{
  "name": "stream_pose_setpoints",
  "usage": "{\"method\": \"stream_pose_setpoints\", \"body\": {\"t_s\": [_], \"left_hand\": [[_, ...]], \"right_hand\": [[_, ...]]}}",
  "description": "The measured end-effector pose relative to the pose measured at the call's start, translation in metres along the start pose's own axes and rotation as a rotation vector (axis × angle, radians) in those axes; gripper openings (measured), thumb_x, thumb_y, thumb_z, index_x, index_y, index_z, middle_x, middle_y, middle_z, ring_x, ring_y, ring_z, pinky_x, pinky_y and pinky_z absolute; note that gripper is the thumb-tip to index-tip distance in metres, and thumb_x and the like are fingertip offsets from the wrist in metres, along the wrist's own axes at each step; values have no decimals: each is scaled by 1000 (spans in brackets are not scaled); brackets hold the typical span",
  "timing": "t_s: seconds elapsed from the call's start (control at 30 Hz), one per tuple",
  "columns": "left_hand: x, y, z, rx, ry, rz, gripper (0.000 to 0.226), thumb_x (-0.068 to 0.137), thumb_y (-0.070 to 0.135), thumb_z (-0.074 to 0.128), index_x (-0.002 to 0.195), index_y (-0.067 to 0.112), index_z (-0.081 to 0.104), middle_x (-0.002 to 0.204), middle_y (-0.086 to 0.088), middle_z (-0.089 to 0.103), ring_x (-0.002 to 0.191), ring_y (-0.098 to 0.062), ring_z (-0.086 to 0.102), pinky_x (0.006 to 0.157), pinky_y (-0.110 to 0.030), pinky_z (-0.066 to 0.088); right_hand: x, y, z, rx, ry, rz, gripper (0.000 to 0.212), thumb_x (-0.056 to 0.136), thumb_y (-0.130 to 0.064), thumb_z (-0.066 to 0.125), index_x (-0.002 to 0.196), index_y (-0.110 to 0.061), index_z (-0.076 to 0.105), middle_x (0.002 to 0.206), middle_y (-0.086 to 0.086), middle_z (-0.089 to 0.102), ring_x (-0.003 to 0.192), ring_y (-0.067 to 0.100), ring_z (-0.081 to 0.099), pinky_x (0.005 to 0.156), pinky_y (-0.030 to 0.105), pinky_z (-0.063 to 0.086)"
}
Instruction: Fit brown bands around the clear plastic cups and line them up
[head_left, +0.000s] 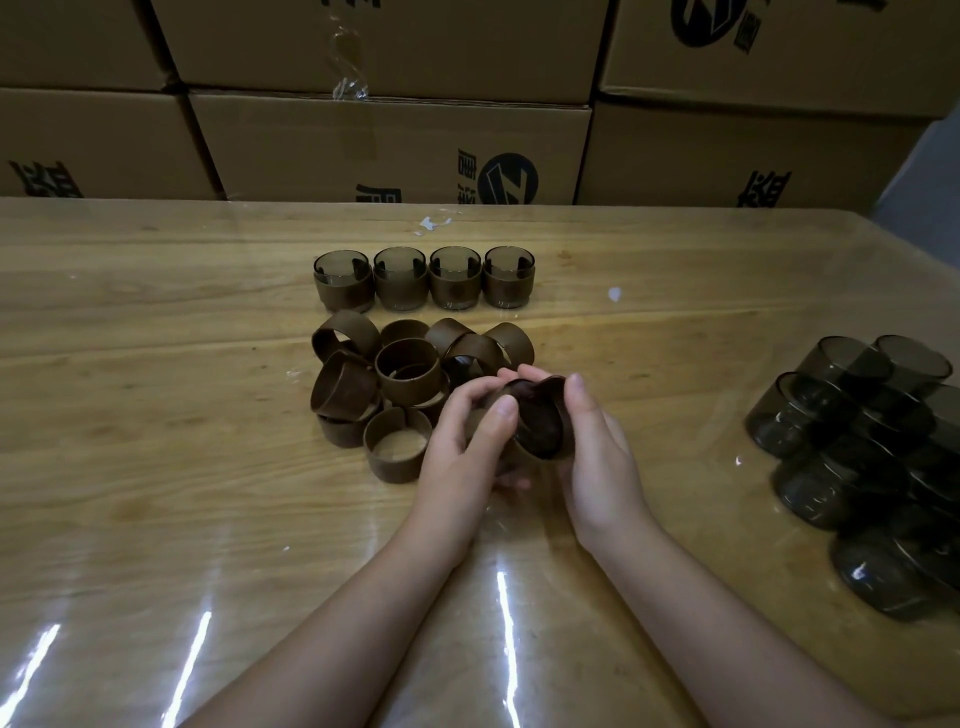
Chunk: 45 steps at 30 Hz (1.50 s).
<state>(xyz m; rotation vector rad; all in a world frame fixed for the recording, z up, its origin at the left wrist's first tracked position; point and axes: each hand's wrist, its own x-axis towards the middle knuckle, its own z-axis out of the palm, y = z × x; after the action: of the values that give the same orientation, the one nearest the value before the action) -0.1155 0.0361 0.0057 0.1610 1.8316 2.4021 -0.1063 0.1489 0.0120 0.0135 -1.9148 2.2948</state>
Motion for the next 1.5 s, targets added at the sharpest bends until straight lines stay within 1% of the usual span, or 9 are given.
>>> {"method": "stream_pose_setpoints", "body": {"t_s": [0.1, 0.33, 0.47, 0.57, 0.67, 0.8, 1.03, 1.3, 1.5], "left_hand": [[-1, 0, 1, 14, 18, 16, 52, 63, 55, 62, 108, 29, 61, 119, -5, 60, 100, -22, 67, 55, -28, 54], [-4, 0, 1, 83, 17, 77, 33, 75, 41, 60, 107, 33, 58, 119, 3, 57, 98, -12, 67, 58, -29, 57], [0, 0, -2, -118, 13, -30, 56, 71, 40, 64, 121, 20, 48, 124, -7, 57, 107, -26, 65, 68, -45, 59], [5, 0, -6, -284, -23, -99, 69, 74, 39, 66, 131, 4, 47, 129, -19, 58, 120, -36, 57, 86, -57, 53], [8, 0, -10, -356, -113, -113, 61, 81, 44, 58, 128, 5, 56, 126, -20, 62, 118, -34, 59, 91, -49, 54], [9, -1, -10, -361, -155, -109, 58, 81, 47, 58, 125, 9, 59, 121, -18, 65, 114, -33, 62, 85, -42, 56], [11, -4, -10, -338, -161, -90, 39, 84, 44, 58, 114, 22, 70, 122, -14, 66, 116, -31, 61, 87, -45, 55], [13, -4, -14, -372, -204, -150, 62, 85, 39, 60, 137, 8, 47, 133, -19, 57, 124, -35, 54, 99, -52, 46], [12, -5, -13, -373, -172, -127, 55, 79, 40, 66, 127, 16, 56, 125, -14, 63, 117, -30, 60, 84, -42, 54]], "right_hand": [[0, 2, 0, 14, 10, -15, 47, 91, -50, 36, 112, -21, 67, 113, -3, 72, 111, 9, 64, 89, 22, 51], [4, 6, -2, 49, 38, 31, 34, 104, -29, 38, 104, -25, 72, 112, -1, 73, 109, 13, 66, 91, 32, 51], [7, 4, -3, 59, -34, 119, 45, 90, -47, 42, 116, -21, 68, 112, 6, 72, 107, 20, 67, 88, 35, 53], [7, 2, -3, 106, -93, 171, 56, 88, -51, 43, 124, -14, 62, 119, 10, 69, 115, 23, 63, 101, 42, 47], [8, -1, -2, 172, -128, 191, 61, 87, -48, 47, 133, -8, 54, 127, 14, 64, 123, 27, 57, 109, 47, 41], [11, -1, -5, 345, -106, 232, 59, 83, -37, 52, 136, -9, 50, 129, 18, 61, 124, 30, 56, 112, 49, 36], [16, -3, -9, 640, -88, 357, 59, 79, -19, 56, 136, -6, 50, 128, 22, 61, 123, 33, 57, 114, 46, 34], [20, -5, -17, 807, -148, 410, 52, 78, -10, 54, 129, -12, 57, 117, 20, 68, 104, 31, 68, 103, 43, 45], [20, -3, -19, 819, -173, 397, 44, 78, -10, 56, 121, -13, 63, 113, 18, 68, 104, 29, 66, 106, 42, 41]]}}
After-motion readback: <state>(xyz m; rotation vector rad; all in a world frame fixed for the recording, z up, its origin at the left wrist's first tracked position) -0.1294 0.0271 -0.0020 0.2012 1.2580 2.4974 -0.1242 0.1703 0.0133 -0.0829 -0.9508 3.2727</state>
